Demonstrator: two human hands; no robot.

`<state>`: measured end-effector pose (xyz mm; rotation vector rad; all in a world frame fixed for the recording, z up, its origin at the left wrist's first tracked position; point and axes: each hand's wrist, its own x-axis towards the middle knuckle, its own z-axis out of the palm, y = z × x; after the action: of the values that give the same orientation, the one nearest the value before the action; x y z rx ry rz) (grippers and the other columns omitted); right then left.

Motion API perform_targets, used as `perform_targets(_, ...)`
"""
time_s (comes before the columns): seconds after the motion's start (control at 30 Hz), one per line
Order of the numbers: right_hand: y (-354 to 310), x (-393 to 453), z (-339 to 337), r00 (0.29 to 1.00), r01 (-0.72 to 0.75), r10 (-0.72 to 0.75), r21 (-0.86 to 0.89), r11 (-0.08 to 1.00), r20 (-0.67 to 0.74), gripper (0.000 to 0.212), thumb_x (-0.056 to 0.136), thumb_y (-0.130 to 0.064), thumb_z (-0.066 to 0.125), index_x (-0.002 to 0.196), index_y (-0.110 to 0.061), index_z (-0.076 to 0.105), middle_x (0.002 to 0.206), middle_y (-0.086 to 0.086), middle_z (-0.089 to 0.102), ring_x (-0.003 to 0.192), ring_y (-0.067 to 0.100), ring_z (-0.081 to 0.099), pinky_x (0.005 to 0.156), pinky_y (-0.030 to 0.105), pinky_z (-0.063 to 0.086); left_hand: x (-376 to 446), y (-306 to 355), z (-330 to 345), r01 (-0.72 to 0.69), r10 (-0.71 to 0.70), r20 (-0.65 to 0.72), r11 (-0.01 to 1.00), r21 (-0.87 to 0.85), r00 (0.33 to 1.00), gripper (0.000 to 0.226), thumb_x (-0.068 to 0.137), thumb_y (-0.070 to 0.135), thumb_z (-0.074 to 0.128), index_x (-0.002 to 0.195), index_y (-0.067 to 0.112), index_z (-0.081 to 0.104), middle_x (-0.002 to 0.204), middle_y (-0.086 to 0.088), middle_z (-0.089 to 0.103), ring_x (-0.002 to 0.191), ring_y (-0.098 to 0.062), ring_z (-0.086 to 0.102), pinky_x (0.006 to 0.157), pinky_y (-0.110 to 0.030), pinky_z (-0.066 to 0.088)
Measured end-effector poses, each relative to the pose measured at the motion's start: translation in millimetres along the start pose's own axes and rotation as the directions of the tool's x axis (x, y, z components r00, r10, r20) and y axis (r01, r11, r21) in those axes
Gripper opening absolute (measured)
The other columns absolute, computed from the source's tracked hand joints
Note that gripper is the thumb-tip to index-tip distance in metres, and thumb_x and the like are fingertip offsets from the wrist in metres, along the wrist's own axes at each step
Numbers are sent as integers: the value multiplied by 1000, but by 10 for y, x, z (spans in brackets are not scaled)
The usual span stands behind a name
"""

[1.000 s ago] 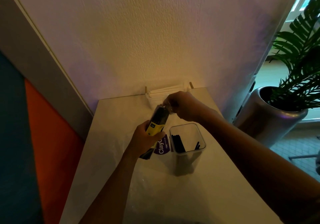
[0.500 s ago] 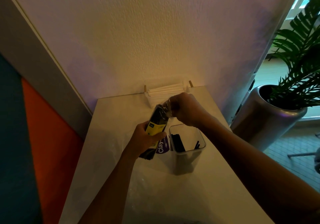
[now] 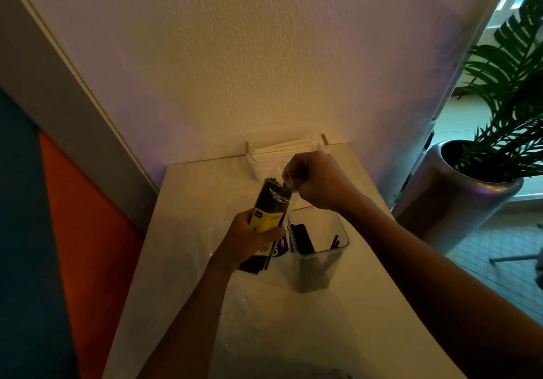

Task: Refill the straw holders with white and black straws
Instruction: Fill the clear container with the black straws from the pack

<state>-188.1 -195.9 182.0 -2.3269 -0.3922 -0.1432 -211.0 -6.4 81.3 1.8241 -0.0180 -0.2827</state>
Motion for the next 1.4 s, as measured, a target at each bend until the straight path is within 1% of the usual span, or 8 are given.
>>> perform_targets(0.27, 6, 39, -101, 996, -86, 89, 99, 991, -26, 19, 86, -1, 67, 99, -15, 67, 89, -9, 64, 83, 3, 62, 66, 11, 47, -46, 72, 18, -11, 11, 18, 1000, -18, 1000, 29, 76, 16, 80, 95, 28, 62, 90, 6, 71, 77, -7, 70, 60, -18, 53)
perform_targets(0.43, 66, -2, -65, 981, -177, 159, 169, 970, 113, 20, 89, -16, 69, 108, -10, 67, 96, 3, 69, 81, 18, 67, 64, 25, 56, -32, 111, 36, -6, 7, 23, 1000, -28, 1000, 31, 75, 18, 81, 99, 26, 62, 95, 3, 71, 87, -16, 70, 68, -24, 55)
perform_targets(0.53, 71, -66, -36, 973, -218, 193, 226, 949, 128, 8, 91, -19, 67, 96, -13, 70, 85, 7, 68, 69, 14, 61, 54, 15, 50, -21, 136, 35, -15, 15, 41, 1000, -5, 999, 31, 75, 18, 81, 98, 27, 62, 94, 5, 71, 85, -12, 70, 65, -20, 54)
perform_targets(0.8, 62, -91, -9, 973, -218, 229, 281, 935, -9, 11, 90, -19, 69, 90, -9, 74, 69, 2, 67, 51, 0, 52, 54, 20, 43, -65, 160, 47, -18, 18, 50, 1000, 8, 999, 29, 75, 17, 80, 94, 29, 62, 89, 10, 70, 77, -4, 69, 59, -15, 51)
perform_targets(0.97, 27, -78, -40, 977, -171, 198, 276, 946, -76, 8, 89, -21, 70, 92, -14, 73, 77, -3, 69, 70, 5, 62, 62, 18, 45, -78, 176, 35, -29, 29, 52, 1000, -8, 998, 29, 76, 16, 80, 95, 29, 62, 88, 9, 70, 76, -2, 69, 58, -14, 51)
perform_targets(1.07, 31, -75, -35, 976, -152, 190, 287, 946, -109, 9, 89, -22, 70, 94, -14, 72, 84, 0, 72, 82, 15, 68, 73, 27, 55, -73, 161, 23, -30, 31, 50, 999, -11, 998, 30, 76, 17, 80, 98, 27, 62, 93, 5, 71, 82, -9, 70, 64, -19, 53)
perform_targets(1.27, 33, -51, -50, 960, -133, 200, 311, 941, -194, 10, 90, -22, 70, 96, -14, 72, 85, 1, 73, 81, 16, 70, 78, 35, 59, -85, 150, 25, -37, 37, 36, 999, -13, 999, 29, 76, 16, 80, 96, 28, 62, 91, 6, 71, 81, -7, 70, 62, -17, 53)
perform_targets(1.4, 47, -81, -9, 948, -119, 212, 353, 928, -237, 11, 89, -22, 71, 96, -15, 72, 84, 2, 72, 79, 14, 69, 73, 30, 58, -77, 166, 35, -44, 45, 29, 999, -16, 999, 29, 76, 16, 80, 95, 28, 62, 89, 7, 70, 79, -7, 69, 60, -15, 52)
